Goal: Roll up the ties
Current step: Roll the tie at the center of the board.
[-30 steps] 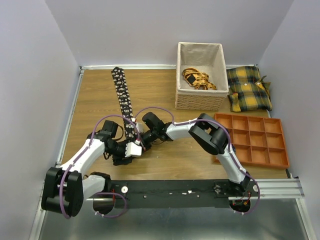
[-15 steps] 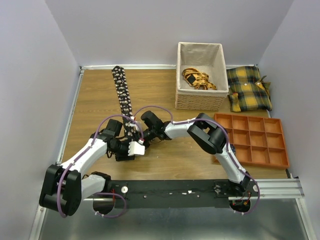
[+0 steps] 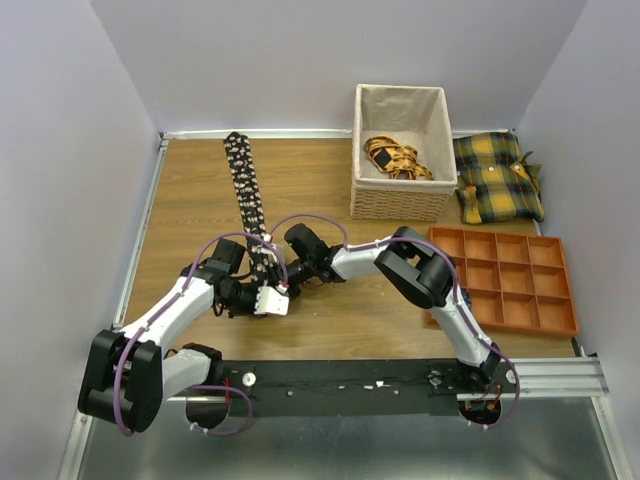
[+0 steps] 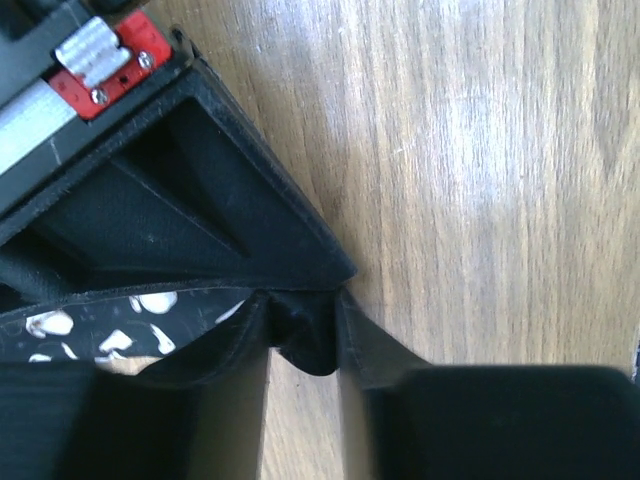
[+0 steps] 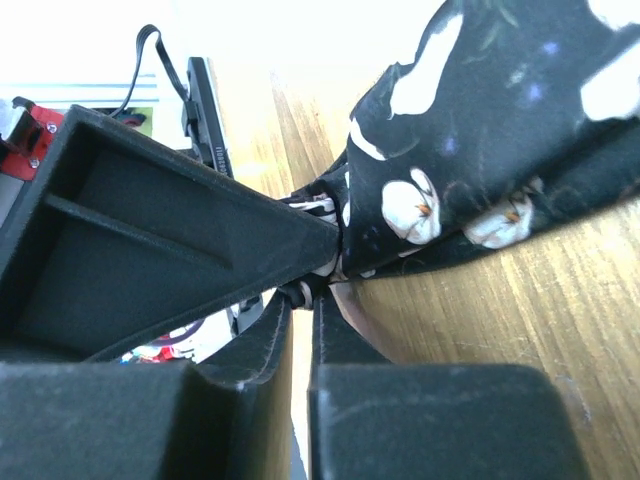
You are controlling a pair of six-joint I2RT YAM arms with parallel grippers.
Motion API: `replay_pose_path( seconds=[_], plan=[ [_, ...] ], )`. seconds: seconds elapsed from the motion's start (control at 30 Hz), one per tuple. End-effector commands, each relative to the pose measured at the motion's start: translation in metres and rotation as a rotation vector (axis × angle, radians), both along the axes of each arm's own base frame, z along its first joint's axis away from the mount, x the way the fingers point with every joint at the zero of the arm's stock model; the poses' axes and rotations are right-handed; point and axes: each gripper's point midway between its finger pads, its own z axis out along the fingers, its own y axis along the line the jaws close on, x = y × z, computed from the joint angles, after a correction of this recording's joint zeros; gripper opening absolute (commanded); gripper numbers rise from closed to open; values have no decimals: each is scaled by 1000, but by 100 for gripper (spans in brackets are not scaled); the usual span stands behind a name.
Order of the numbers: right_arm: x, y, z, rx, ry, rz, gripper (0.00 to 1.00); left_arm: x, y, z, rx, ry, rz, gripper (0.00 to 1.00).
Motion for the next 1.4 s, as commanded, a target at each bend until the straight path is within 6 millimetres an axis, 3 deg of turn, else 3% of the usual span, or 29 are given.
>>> replay_pose_path(
  seconds=[0.0,0.13,0.27,0.3,0.4,0.43,0.5,0.53,0.57,0.63,0.67,0.77,0.83,0.9,0.97,1.0,1.1,1.37],
  plan=[
    [19,-11,1,-11,-41,-61,19,-20,8,-3,32,87,8,24],
    [23,-15,12,7,-125,-65,27,-22,6,0,27,128,25,16],
    [21,-24,29,49,-225,-57,48,-24,-5,11,-33,178,53,14],
    [24,-25,44,71,-269,-70,49,-22,-8,14,-41,188,61,14],
    [25,-40,45,80,-379,-96,53,-26,-9,16,-50,234,85,13],
    [19,-53,49,95,-438,-96,53,-26,-10,16,-54,232,77,13],
    [28,-61,55,150,-582,-162,55,-24,-15,20,-83,233,92,13],
    [30,-66,73,209,-699,-175,55,-20,-18,24,-103,229,99,13],
    [23,-81,63,237,-774,-190,55,-18,-23,28,-126,246,122,13],
    [16,-88,73,292,-938,-206,55,-12,-33,40,-185,254,134,13],
    [13,-95,83,352,-1106,-184,57,-10,-36,42,-197,261,144,13],
    [-2,-88,81,336,-1391,-65,59,-11,-39,45,-211,276,135,13],
    [-9,-75,80,300,-1485,-4,59,-12,-38,44,-204,281,128,13],
    [-12,-68,73,251,-1607,42,60,-15,-37,44,-205,280,105,14],
    [-9,-61,79,237,-1738,39,61,-16,-37,45,-207,283,106,14],
    [-6,-61,71,178,-1778,27,61,-15,-38,45,-207,283,106,14],
    [-3,-51,76,169,-1852,20,64,-15,-38,46,-211,286,107,14],
    [-3,-32,67,194,-1913,89,64,-16,-37,47,-215,289,102,14]
  ],
)
